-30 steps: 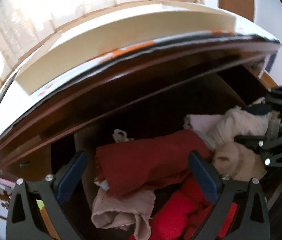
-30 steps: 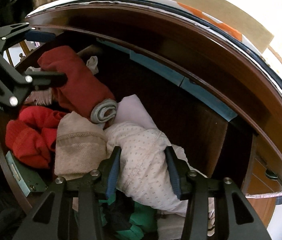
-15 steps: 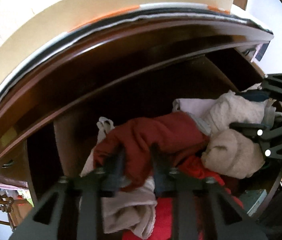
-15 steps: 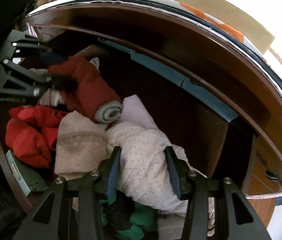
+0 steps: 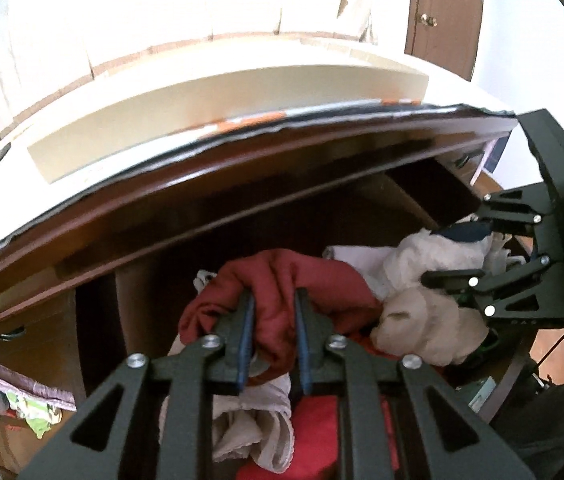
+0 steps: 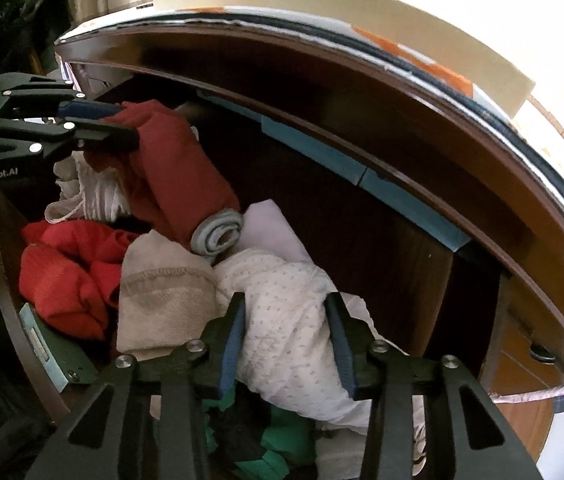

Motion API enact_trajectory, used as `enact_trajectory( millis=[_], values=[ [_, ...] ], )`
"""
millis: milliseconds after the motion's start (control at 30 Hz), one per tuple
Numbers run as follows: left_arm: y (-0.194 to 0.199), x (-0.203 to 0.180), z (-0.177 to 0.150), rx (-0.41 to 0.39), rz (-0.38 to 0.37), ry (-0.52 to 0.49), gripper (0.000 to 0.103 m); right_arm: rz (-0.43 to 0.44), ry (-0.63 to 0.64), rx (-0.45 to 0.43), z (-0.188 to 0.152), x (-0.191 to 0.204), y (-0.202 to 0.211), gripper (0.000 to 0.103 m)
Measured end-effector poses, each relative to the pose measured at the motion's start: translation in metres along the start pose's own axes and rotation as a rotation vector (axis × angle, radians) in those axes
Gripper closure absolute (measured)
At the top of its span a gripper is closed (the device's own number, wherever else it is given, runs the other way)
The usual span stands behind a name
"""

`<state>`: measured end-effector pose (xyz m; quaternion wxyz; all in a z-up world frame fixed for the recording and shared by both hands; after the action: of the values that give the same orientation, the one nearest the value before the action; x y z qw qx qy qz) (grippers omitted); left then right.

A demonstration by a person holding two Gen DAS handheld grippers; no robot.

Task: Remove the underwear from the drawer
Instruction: 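Grasp the dark red garment with the left tool while the right tool grasps pink dotted underwear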

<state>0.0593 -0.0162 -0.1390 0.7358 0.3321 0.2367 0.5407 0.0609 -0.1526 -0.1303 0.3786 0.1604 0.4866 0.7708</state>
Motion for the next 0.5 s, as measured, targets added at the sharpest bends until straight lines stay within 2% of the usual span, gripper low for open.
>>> enact_trajectory(
  millis=[200, 367, 500],
  values=[
    [0.009, 0.009, 0.007, -0.046, -0.01, 0.006, 0.089, 0.001, 0.014, -0.038, -0.003, 0.003, 0.01, 0.073],
    [0.018, 0.012, 0.007, -0.099, -0.025, 0.022, 0.09, 0.0, 0.023, -0.068, -0.005, 0.003, 0.015, 0.075],
    [0.018, 0.011, 0.007, -0.104, -0.029, 0.009, 0.091, 0.002, 0.017, -0.087, -0.008, 0.002, 0.02, 0.075]
  ],
)
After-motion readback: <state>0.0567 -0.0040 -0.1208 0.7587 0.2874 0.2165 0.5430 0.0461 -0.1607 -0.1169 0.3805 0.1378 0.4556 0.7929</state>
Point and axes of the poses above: each gripper's, at about its wrist camera, not at the fingertips, and y roughly against the way its jaws point, x to its left, z to its top, the point moved 1 cm from there along -y, roughly the way its jaws point, and after that the axes turned 2 degrees about -y, right-handed, at the moved point
